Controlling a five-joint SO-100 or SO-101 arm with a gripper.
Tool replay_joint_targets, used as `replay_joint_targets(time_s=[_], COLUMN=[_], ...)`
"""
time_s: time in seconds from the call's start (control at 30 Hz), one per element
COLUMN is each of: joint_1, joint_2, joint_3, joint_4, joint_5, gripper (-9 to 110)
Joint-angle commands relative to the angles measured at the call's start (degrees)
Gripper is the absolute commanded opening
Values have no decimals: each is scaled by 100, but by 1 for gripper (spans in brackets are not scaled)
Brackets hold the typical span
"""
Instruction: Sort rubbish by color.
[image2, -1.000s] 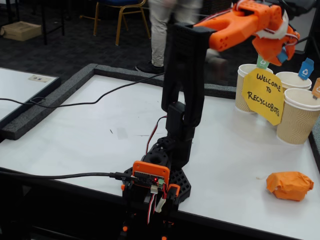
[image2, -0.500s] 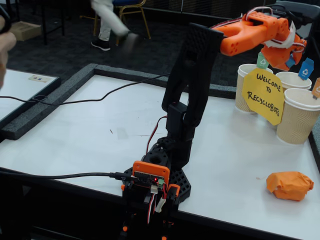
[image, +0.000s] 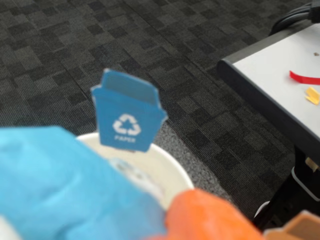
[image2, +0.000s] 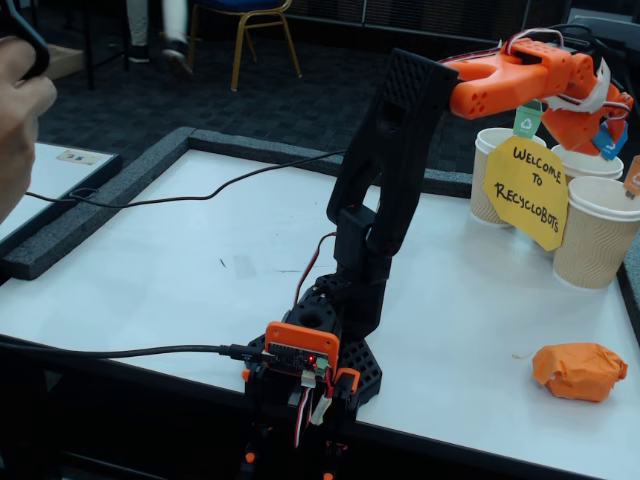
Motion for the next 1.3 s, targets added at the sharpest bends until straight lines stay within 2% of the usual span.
replay_joint_targets(time_s=[0.0,0.17,0.33,0.47,0.7,1.27], joint_1=[132,132,132,132,237,352], joint_2=[255,255,255,272,835,4711], joint_3=[-826,-642,-606,-606,-527,1160], joint_4=[-211,-149,-79,-79,220,1828], joint_5=[-105,-105,-105,-105,-97,-53], gripper=[8,27,29,23,0,0])
